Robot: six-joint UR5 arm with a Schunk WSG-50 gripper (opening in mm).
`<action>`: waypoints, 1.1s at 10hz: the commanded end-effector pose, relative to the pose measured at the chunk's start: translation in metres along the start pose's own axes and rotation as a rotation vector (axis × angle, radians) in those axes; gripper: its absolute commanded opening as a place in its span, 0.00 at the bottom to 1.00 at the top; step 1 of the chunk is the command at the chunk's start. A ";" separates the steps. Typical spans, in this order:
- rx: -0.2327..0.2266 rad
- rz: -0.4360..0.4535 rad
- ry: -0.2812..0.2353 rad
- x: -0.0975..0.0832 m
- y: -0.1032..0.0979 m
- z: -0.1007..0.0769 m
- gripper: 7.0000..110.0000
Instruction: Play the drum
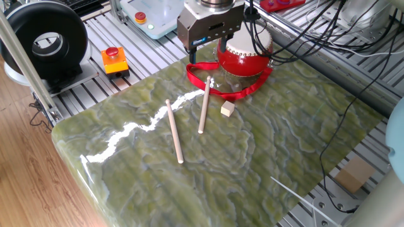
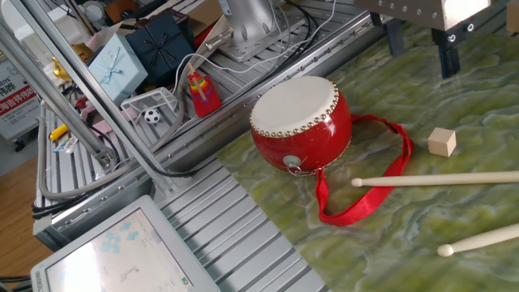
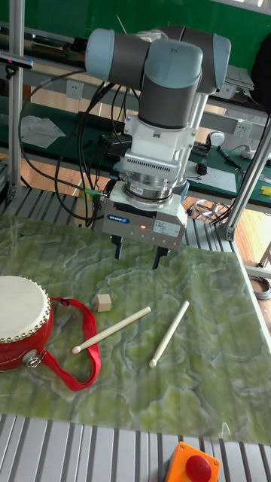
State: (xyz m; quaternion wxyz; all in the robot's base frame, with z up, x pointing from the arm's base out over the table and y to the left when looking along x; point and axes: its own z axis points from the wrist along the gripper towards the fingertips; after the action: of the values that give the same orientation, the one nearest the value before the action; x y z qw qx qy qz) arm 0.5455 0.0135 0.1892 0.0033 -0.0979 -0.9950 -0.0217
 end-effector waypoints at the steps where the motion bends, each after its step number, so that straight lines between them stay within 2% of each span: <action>1: -0.006 0.032 0.008 0.001 0.001 0.002 0.00; 4: -0.049 0.064 0.004 -0.001 0.012 0.007 0.00; 9: -0.035 0.105 -0.007 -0.002 0.016 0.022 0.00; 11: -0.044 0.119 -0.028 -0.001 0.021 0.035 0.00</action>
State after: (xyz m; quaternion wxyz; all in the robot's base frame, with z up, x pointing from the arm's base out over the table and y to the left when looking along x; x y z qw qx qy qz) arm 0.5491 0.0268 0.1661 -0.0025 -0.1446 -0.9889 -0.0335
